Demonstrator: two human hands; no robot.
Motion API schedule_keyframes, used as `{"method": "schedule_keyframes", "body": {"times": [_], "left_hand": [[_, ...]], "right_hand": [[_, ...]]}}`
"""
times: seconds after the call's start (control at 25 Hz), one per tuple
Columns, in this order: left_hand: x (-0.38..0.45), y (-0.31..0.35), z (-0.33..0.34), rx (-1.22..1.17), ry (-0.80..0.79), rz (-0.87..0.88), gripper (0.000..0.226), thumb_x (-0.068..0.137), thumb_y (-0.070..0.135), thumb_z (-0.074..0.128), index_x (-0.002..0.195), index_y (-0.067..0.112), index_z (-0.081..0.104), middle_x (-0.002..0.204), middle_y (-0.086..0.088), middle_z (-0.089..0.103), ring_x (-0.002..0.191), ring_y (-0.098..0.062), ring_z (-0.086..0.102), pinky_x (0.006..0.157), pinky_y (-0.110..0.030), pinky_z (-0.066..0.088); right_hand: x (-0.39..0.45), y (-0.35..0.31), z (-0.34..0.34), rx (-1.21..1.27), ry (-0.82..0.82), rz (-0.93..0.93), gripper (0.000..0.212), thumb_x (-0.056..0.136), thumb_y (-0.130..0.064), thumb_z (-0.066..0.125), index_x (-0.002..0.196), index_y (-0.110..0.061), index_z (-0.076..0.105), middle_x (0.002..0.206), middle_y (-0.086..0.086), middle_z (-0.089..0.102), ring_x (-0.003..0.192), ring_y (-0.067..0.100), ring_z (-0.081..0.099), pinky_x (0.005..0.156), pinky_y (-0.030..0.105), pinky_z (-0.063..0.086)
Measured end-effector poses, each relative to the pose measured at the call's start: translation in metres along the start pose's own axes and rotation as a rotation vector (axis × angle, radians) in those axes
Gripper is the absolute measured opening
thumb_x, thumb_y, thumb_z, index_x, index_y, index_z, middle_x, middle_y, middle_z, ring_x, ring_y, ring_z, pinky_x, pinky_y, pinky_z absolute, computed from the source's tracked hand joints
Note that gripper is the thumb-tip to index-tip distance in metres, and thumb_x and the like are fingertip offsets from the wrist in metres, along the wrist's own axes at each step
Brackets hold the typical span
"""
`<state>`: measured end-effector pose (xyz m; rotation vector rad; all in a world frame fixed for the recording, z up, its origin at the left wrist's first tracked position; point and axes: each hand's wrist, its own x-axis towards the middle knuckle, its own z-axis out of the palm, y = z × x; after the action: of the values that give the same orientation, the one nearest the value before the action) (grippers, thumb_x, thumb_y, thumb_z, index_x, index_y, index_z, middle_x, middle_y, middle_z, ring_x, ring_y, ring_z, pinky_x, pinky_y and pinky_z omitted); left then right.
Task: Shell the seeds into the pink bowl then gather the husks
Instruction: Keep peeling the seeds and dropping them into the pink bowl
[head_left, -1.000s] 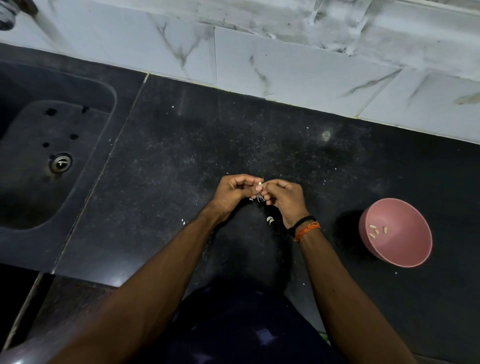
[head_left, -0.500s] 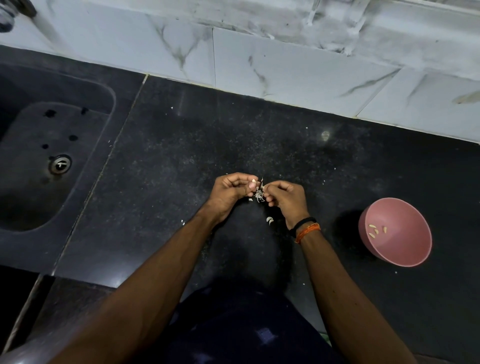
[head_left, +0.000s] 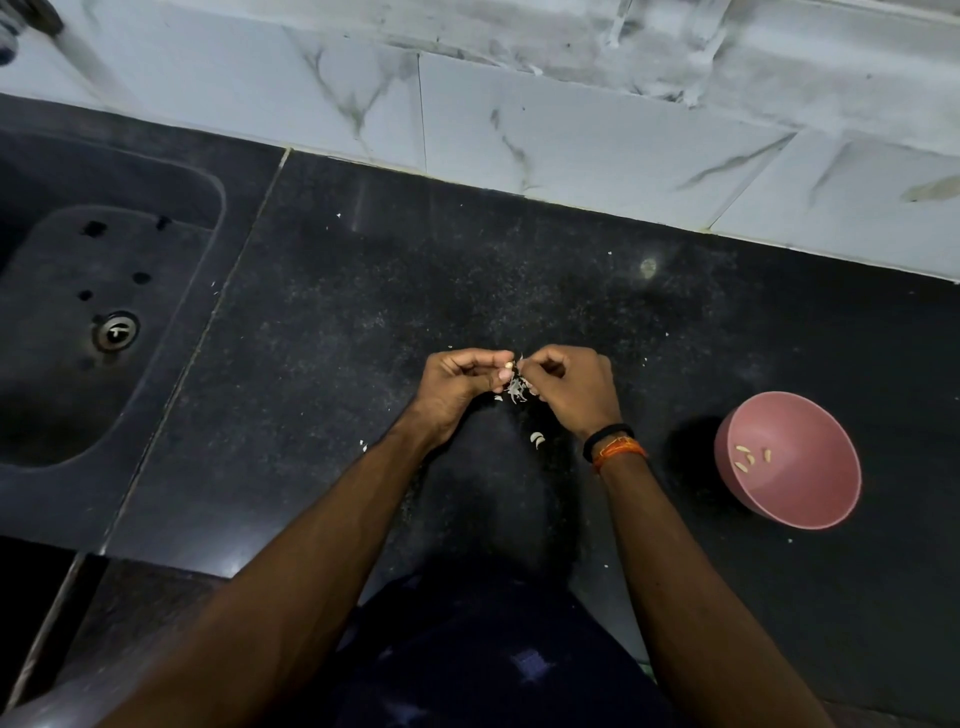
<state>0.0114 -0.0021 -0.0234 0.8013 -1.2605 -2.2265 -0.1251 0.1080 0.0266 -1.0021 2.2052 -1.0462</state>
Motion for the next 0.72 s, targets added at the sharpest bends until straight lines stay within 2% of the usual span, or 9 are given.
{"method": "schedule_keyframes", "body": {"times": [0.16, 0.36, 0.72], "left_hand": [[-0.0002, -0.0005, -0.0002, 0.000, 0.002, 0.002, 0.027, 0.078, -0.012, 0.073, 0.102, 0.000, 0.074, 0.091, -0.012, 0.076, 0.080, -0.016, 0.071, 0.075, -0.025, 0.056], [0.0004, -0.0013, -0.0004, 0.010, -0.003, 0.012, 0.027, 0.079, -0.012, 0.072, 0.103, -0.002, 0.074, 0.093, -0.012, 0.077, 0.079, -0.015, 0.071, 0.077, -0.025, 0.057], [-0.0008, -0.0008, -0.0014, 0.065, -0.034, 0.035, 0.022, 0.079, -0.011, 0.073, 0.100, -0.003, 0.074, 0.097, -0.014, 0.075, 0.089, -0.020, 0.071, 0.075, -0.025, 0.055]], "right_hand": [[0.0009, 0.0011, 0.0008, 0.046, -0.040, 0.007, 0.001, 0.083, -0.016, 0.078, 0.084, -0.018, 0.077, 0.078, -0.008, 0.074, 0.073, 0.007, 0.070, 0.073, 0.026, 0.057], [0.0002, 0.0036, 0.0039, 0.132, -0.085, 0.017, 0.008, 0.091, -0.022, 0.073, 0.091, -0.017, 0.080, 0.079, -0.005, 0.076, 0.074, 0.013, 0.074, 0.076, 0.042, 0.064], [-0.0004, -0.0001, -0.0012, 0.120, -0.127, 0.021, 0.011, 0.095, -0.013, 0.068, 0.094, -0.008, 0.078, 0.076, 0.001, 0.076, 0.068, 0.011, 0.074, 0.071, 0.030, 0.063]]}}
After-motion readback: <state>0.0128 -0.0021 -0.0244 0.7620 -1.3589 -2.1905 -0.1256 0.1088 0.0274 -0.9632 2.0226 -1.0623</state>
